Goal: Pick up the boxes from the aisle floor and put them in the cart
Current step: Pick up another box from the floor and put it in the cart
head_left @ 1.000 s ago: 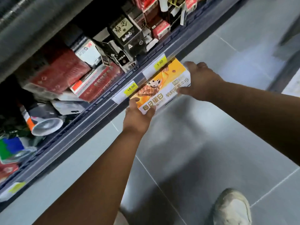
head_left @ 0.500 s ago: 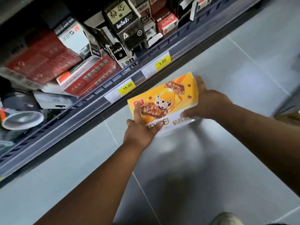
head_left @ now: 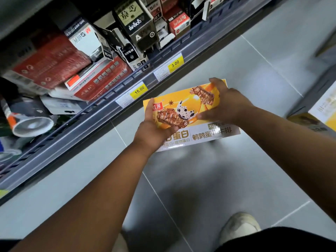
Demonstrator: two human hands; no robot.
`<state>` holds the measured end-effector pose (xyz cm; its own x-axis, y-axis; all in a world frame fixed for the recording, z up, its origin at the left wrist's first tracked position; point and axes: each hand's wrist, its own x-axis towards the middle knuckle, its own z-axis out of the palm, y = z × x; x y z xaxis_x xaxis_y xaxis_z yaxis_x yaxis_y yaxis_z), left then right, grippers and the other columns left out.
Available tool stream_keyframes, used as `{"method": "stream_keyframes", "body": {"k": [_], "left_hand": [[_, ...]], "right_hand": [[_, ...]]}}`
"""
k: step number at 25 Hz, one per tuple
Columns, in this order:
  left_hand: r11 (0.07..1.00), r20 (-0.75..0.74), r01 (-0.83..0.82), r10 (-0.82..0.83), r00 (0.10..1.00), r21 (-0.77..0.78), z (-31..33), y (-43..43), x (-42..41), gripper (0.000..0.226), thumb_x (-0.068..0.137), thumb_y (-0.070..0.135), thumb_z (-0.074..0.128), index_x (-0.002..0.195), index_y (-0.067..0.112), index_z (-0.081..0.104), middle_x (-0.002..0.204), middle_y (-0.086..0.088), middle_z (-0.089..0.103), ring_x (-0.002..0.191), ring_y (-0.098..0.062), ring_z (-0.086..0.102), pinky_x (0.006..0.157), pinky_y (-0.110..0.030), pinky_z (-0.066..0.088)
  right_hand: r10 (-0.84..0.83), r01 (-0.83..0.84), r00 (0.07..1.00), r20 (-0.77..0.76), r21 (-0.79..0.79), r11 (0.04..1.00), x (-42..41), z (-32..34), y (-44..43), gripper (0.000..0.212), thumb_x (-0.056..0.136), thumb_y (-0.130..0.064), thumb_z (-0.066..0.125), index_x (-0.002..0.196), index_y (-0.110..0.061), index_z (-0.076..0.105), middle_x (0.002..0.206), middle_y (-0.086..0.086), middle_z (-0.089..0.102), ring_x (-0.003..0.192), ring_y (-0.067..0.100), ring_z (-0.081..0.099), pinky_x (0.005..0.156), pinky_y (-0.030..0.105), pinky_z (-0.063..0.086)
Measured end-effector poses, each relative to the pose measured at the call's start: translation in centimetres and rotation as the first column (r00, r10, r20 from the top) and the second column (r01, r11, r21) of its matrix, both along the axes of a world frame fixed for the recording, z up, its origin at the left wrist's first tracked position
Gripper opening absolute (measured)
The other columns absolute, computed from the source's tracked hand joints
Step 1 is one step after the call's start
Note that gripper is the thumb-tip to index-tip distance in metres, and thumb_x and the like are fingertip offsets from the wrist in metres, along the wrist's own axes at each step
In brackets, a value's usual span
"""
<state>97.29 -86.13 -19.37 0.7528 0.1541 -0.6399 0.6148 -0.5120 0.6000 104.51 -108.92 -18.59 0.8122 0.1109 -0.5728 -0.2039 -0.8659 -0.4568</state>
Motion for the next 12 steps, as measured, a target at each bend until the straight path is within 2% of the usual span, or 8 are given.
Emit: {"method": "stream_keyframes", "body": {"k": [5,9,12], "left_hand": [[0.996,0.018,0.088,-0.089,0.996,0.020,10.8,-0.3,-1.7,0.116,0.071,0.032,0.086,0.150,0.048,0.002,0.141,0.004,0.051,0.122,-0.022,0.056,0.103,-0.041,0.047],[0.992,0.052,0.120,-0.118,0.992,-0.026,21.6,-0.3,-2.5,0.117,0.067,0.031,0.088,0.146,0.054,0.005,0.131,0.013,0.052,0.119,-0.018,0.057,0.102,-0.041,0.047],[0.991,0.087,0.117,-0.111,0.990,-0.063,30.7,-0.4,-3.5,0.119,0.064,0.033,0.089,0.148,0.052,0.006,0.127,0.019,0.049,0.121,-0.014,0.055,0.104,-0.041,0.046]], "right_hand": [[-0.095,0.096,0.995,0.004,-0.031,0.995,-4.2,11.8,-1.0,0.113,0.060,-0.055,0.083,0.148,-0.039,0.014,0.130,0.017,0.048,0.112,0.037,0.055,0.093,0.041,0.045],[-0.178,0.179,0.984,0.016,-0.031,0.983,-6.7,23.4,-1.0,0.112,0.062,-0.054,0.083,0.148,-0.041,0.012,0.130,0.017,0.046,0.109,0.038,0.057,0.088,0.038,0.044],[-0.209,0.210,0.977,0.044,-0.015,0.978,-8.0,32.9,-1.3,0.113,0.063,-0.054,0.083,0.148,-0.043,0.010,0.130,0.017,0.045,0.108,0.037,0.057,0.087,0.035,0.042]]}}
